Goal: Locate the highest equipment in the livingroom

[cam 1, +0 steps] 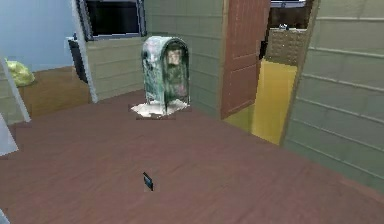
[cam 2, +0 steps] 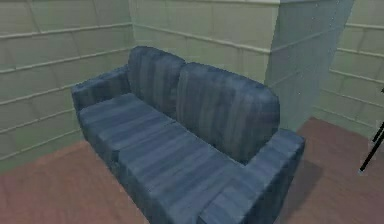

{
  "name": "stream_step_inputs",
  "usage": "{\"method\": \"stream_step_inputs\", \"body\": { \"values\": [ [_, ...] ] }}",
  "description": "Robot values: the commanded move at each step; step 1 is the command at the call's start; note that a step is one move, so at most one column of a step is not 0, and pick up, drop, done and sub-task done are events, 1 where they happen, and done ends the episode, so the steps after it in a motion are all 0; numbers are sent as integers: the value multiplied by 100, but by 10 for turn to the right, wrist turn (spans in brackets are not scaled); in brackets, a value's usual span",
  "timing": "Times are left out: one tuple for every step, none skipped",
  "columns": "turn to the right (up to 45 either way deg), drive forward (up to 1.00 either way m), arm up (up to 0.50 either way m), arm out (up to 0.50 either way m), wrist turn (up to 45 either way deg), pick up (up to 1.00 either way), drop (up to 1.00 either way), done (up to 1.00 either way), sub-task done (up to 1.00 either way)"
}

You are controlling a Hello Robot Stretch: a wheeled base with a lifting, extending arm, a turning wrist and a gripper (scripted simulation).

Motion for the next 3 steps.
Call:
{"method": "stream_step_inputs", "body": {
  "values": [
    [0, 95, 0, 0, 0, 0, 0, 0, 0],
    [-210, 0, 0, 0, 0, 0, 0, 0, 0],
    [0, 90, 0, 0, 0, 0, 0, 0, 0]
  ]
}}
